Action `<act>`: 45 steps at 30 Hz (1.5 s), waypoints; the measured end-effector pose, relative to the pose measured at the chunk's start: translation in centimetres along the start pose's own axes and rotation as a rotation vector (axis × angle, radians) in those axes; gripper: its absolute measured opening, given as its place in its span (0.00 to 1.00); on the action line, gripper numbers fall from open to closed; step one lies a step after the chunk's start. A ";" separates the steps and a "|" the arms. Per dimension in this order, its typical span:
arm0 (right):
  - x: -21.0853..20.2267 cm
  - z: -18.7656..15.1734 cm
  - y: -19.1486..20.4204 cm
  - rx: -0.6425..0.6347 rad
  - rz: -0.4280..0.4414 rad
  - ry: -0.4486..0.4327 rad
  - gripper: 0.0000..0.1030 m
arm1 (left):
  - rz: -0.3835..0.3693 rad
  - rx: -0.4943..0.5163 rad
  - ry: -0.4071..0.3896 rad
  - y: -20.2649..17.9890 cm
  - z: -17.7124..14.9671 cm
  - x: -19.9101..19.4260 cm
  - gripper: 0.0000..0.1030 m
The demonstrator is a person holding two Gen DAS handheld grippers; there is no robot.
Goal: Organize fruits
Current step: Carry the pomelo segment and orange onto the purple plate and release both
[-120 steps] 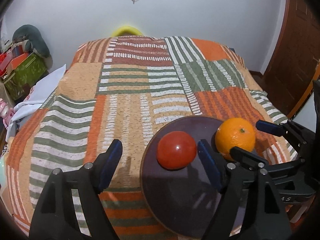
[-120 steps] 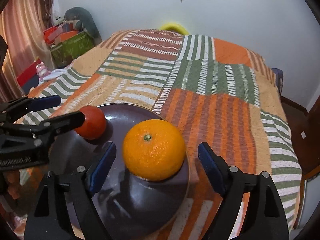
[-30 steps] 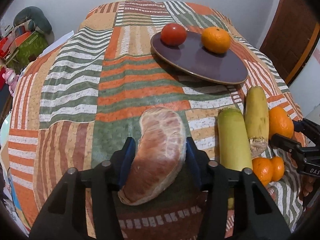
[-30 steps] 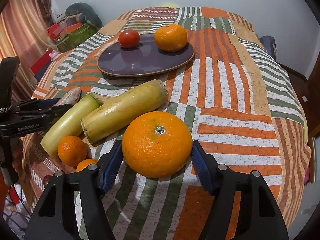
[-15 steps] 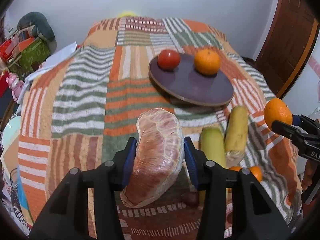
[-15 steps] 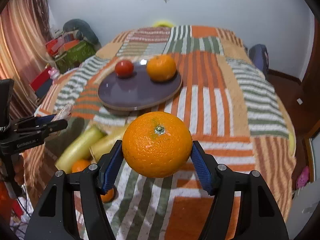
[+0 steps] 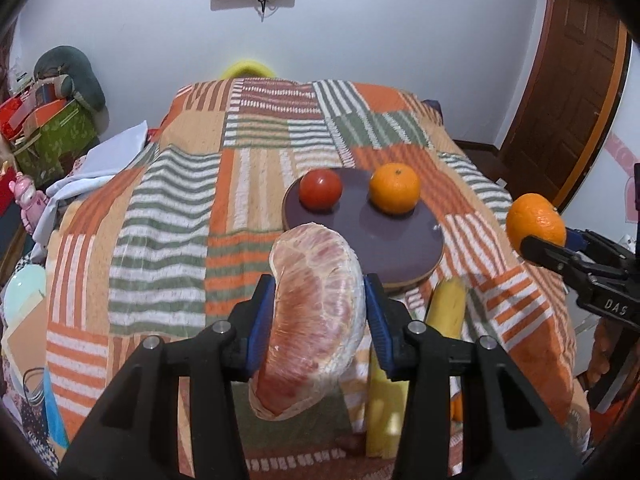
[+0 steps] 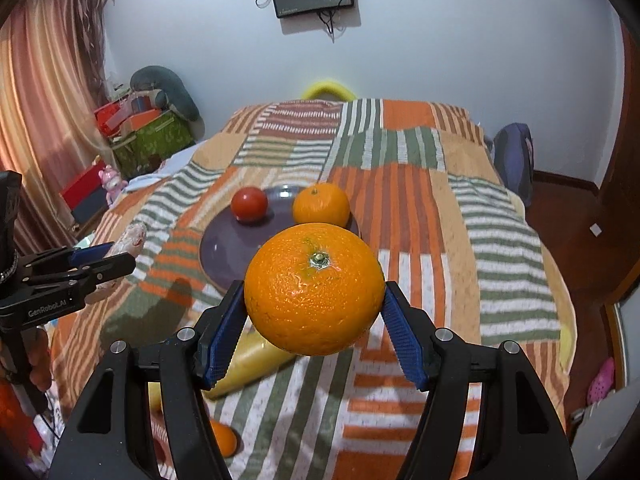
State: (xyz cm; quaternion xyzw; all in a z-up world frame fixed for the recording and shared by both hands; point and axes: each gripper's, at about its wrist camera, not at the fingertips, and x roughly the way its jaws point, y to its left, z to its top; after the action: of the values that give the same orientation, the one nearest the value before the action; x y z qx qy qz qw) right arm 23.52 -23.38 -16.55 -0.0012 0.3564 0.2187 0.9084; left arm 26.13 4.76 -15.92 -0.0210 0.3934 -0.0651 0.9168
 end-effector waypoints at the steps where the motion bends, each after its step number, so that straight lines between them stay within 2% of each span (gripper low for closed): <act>1: 0.1 0.1 0.0 -0.001 0.001 -0.003 0.62 | -0.007 -0.001 -0.006 -0.1 0.3 0.0 0.43; 19: 4.7 2.8 0.0 -0.014 0.027 -0.012 0.62 | -0.048 0.010 -0.041 -0.8 5.1 4.5 0.43; 26: 7.8 2.8 0.2 -0.047 0.028 0.034 0.62 | -0.041 0.006 -0.038 -0.3 6.2 7.1 0.43; 34: 10.3 2.1 0.4 -0.076 0.024 0.101 0.62 | -0.035 -0.010 0.021 0.6 6.3 11.1 0.43; 45: 11.9 1.5 0.1 -0.068 0.036 0.157 0.63 | -0.015 0.029 0.035 -0.6 6.6 13.2 0.43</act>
State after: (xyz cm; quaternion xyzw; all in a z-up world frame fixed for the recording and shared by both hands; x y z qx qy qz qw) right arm 32.22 -18.27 -23.12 -0.0426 0.4190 0.2462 0.8730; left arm 39.86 2.27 -20.81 -0.0097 0.4082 -0.0781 0.9095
